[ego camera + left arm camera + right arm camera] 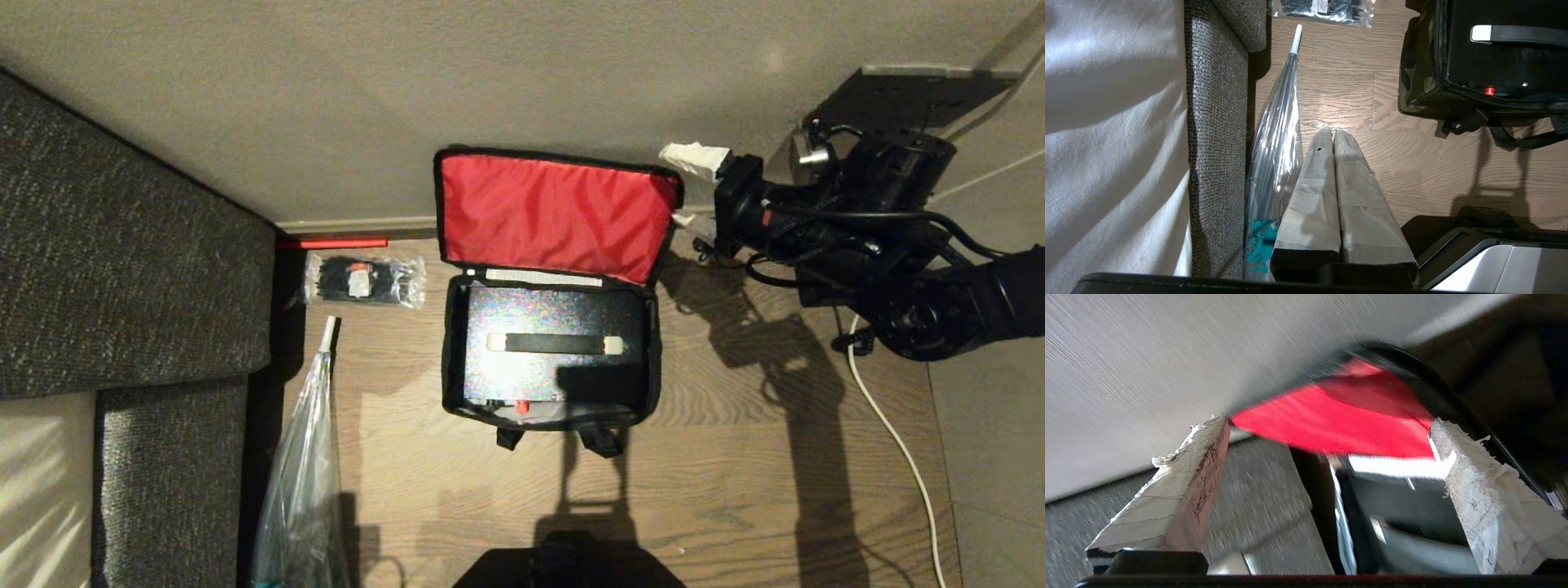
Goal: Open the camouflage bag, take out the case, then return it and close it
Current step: Open the top of the storage box, then grip the handle
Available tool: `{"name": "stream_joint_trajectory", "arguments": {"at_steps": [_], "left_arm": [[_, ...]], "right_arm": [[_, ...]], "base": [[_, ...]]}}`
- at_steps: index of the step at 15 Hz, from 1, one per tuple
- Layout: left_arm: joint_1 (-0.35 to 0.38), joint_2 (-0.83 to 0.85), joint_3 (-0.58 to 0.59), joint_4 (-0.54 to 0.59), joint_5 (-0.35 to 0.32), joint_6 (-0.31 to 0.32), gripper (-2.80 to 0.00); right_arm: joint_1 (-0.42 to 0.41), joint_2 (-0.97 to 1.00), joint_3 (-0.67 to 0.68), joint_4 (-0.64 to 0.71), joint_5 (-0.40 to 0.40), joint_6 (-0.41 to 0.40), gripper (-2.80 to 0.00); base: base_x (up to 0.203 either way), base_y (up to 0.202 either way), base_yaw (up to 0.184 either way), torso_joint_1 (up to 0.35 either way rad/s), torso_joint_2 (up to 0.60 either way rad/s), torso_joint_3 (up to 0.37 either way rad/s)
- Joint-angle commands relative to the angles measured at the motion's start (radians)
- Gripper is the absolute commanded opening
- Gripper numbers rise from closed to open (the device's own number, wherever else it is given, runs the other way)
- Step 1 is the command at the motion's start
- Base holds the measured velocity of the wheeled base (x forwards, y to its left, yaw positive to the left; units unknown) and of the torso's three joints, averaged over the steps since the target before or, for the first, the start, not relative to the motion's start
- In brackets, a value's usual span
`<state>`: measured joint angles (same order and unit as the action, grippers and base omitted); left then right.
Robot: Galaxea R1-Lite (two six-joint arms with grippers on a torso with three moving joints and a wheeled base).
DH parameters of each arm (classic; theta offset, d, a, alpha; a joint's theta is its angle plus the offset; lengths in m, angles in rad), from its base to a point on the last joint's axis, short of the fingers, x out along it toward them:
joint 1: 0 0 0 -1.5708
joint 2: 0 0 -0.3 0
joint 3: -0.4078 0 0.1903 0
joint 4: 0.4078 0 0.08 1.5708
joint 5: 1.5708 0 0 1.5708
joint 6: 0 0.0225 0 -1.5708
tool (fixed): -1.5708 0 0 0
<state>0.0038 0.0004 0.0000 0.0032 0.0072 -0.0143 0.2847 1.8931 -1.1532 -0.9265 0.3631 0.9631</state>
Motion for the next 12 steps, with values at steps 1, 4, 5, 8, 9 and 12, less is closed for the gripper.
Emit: {"name": "stream_joint_trajectory", "arguments": {"at_steps": [1,4,5,8,9,12], "left_arm": [[0.001,-0.002,0.003,0.0,0.0,0.0,-2.8],[0.001,-0.002,0.003,0.0,0.0,-0.001,-2.8],[0.001,-0.002,0.003,0.0,0.0,-0.001,-2.8],[0.001,-0.002,0.003,0.0,0.0,0.0,-2.8],[0.001,-0.002,0.003,0.0,0.0,0.0,-2.8],[0.001,-0.002,0.003,0.0,0.0,0.0,-2.8]], "right_arm": [[0.001,-0.062,0.107,-0.017,0.032,-0.003,-2.8],[0.0,-0.182,0.262,-0.023,0.147,-0.008,-2.8],[0.0,-0.227,0.33,-0.023,0.17,-0.009,-2.8],[0.0,-0.417,0.56,0.008,0.231,-0.054,-2.8],[-0.001,-0.481,0.601,0.053,0.23,-0.11,-2.8],[-0.002,-0.696,0.721,0.375,0.06,-0.538,-2.8]], "base": [[0.0,0.0,0.0,0.0,0.0,0.0],[0.0,0.0,0.0,0.0,0.0,0.0],[0.0,0.0,0.0,0.0,0.0,0.0],[0.0,0.0,0.0,0.0,0.0,0.0],[0.0,0.0,0.0,0.0,0.0,0.0],[0.0,0.0,0.0,0.0,0.0,0.0]]}}
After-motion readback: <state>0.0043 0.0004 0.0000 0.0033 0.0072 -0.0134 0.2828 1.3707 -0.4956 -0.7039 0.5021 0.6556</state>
